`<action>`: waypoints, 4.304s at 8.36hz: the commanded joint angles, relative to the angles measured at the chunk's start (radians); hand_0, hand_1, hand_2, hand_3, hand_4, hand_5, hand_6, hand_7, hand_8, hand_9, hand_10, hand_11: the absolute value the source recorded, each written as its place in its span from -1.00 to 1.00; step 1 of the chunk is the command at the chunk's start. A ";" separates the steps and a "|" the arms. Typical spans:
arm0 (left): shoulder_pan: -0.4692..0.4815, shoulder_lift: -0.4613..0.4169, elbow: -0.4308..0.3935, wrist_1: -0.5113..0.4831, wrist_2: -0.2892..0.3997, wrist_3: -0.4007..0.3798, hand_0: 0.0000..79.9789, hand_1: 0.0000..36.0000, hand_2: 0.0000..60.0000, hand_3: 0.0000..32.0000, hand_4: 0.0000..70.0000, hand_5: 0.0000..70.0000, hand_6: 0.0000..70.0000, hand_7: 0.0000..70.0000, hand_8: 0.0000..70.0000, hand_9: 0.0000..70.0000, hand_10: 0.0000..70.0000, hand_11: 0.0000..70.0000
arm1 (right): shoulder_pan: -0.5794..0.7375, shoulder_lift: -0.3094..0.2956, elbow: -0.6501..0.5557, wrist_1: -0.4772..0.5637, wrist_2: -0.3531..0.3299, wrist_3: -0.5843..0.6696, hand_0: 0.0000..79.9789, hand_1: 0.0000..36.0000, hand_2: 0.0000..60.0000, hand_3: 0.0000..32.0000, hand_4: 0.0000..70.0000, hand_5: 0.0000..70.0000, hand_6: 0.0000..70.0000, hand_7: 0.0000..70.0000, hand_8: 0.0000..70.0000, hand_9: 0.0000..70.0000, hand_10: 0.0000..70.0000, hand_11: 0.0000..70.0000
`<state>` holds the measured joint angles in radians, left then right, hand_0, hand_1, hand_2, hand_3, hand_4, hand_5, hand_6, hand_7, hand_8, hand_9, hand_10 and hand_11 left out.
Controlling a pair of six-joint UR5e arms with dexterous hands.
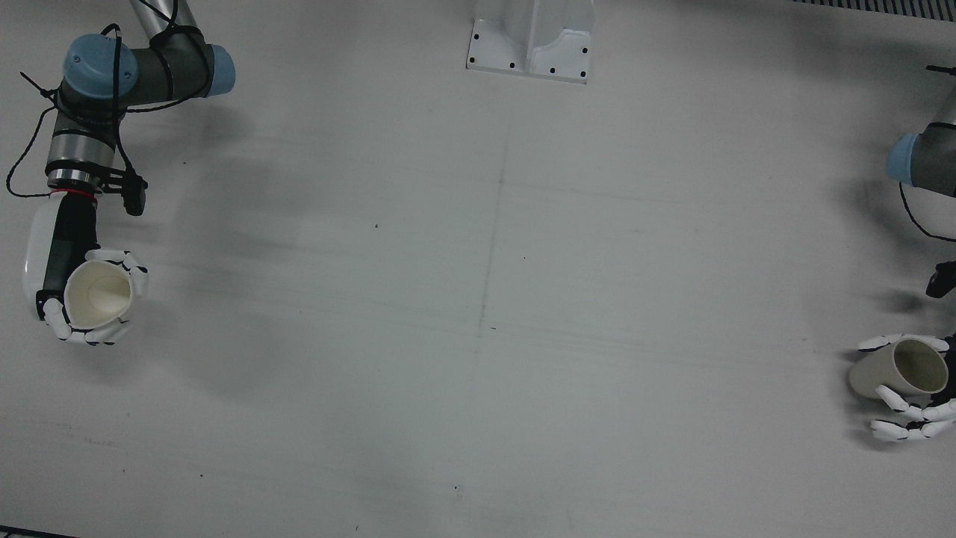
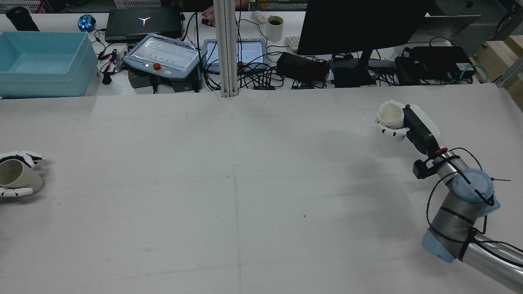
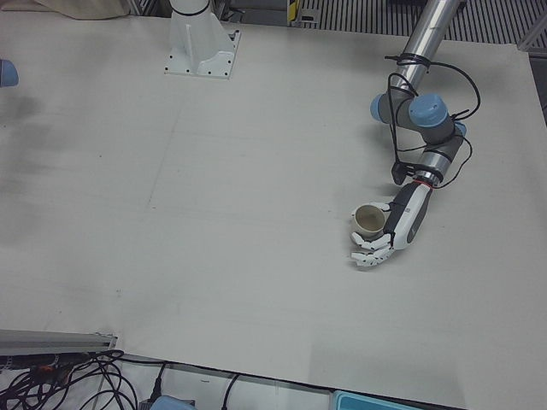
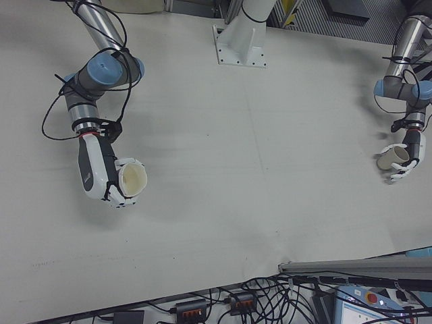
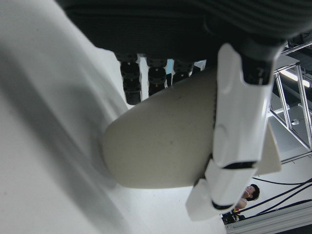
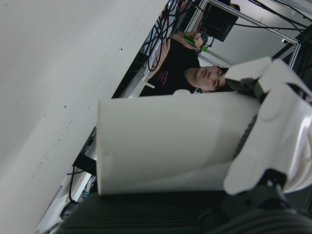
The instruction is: Pour water
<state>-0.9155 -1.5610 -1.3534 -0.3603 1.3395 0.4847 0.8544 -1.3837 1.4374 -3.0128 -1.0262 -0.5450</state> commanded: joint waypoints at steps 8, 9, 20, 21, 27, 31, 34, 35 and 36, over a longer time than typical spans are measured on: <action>0.001 -0.001 0.011 -0.025 0.004 -0.005 0.27 0.15 -0.18 -1.00 -0.21 -0.46 -0.69 -0.74 -0.97 -0.99 -0.77 -0.61 | 0.000 0.000 -0.003 -0.001 0.000 -0.003 0.15 -0.19 0.56 -1.00 -0.28 0.67 0.57 0.29 0.35 0.72 0.20 0.69; -0.003 0.001 0.037 -0.044 0.004 -0.011 0.28 0.17 -0.17 -1.00 -0.22 -0.47 -0.70 -0.75 -0.97 -0.99 -0.76 -0.61 | 0.000 0.000 -0.003 -0.001 0.000 -0.001 0.16 -0.19 0.55 -1.00 -0.29 0.67 0.57 0.28 0.35 0.71 0.19 0.68; -0.017 0.012 0.087 -0.121 -0.005 -0.037 0.53 0.25 -1.00 -0.38 -0.98 -1.00 -1.00 -1.00 -1.00 -1.00 -0.98 -0.89 | 0.020 0.000 -0.040 0.009 -0.002 0.017 0.16 -0.19 0.59 -1.00 -0.22 0.67 0.59 0.31 0.37 0.74 0.21 0.71; -0.026 0.016 0.098 -0.132 -0.005 -0.035 0.48 0.19 -1.00 -0.35 -1.00 -1.00 -1.00 -1.00 -1.00 -1.00 -0.97 -0.88 | 0.018 0.002 -0.040 0.015 -0.003 0.025 0.15 -0.22 0.58 -1.00 -0.20 0.63 0.60 0.31 0.39 0.77 0.24 0.75; -0.040 0.068 0.065 -0.166 -0.010 -0.040 0.44 0.16 -1.00 0.08 -1.00 -1.00 -1.00 -1.00 -1.00 -1.00 -0.98 -0.89 | -0.032 -0.054 -0.038 0.043 -0.002 0.200 0.15 -0.31 0.53 -1.00 -0.08 0.58 0.75 0.35 0.47 0.85 0.49 1.00; -0.040 0.177 -0.009 -0.213 -0.008 -0.038 0.44 0.17 -1.00 0.16 -1.00 -1.00 -1.00 -1.00 -1.00 -1.00 -0.99 -0.91 | -0.041 -0.029 -0.211 0.349 0.200 0.018 0.18 -0.18 0.52 -1.00 -0.50 0.44 0.82 0.28 0.65 1.00 0.62 1.00; -0.040 0.194 -0.024 -0.229 -0.007 -0.038 0.44 0.16 -1.00 0.17 -1.00 -1.00 -1.00 -1.00 -1.00 -1.00 -0.99 -0.91 | -0.063 0.000 -0.276 0.511 0.287 -0.070 0.19 -0.25 0.41 -1.00 -0.33 0.47 0.90 0.33 0.70 1.00 0.58 1.00; -0.040 0.202 -0.032 -0.229 -0.007 -0.037 0.43 0.14 -1.00 0.17 -1.00 -0.99 -1.00 -1.00 -1.00 -1.00 -0.99 -0.92 | -0.064 0.006 -0.278 0.511 0.290 -0.069 0.19 -0.22 0.39 -1.00 -0.43 0.43 0.87 0.25 0.66 1.00 0.57 1.00; -0.040 0.206 -0.032 -0.229 -0.007 -0.038 0.43 0.15 -1.00 0.21 -1.00 -1.00 -1.00 -1.00 -1.00 -1.00 -0.99 -0.92 | -0.090 0.006 -0.278 0.512 0.290 -0.062 0.20 -0.22 0.34 -1.00 -0.46 0.45 0.85 0.22 0.62 1.00 0.52 1.00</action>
<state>-0.9557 -1.3685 -1.3754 -0.5870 1.3328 0.4469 0.7961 -1.3845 1.1680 -2.5281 -0.7563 -0.6017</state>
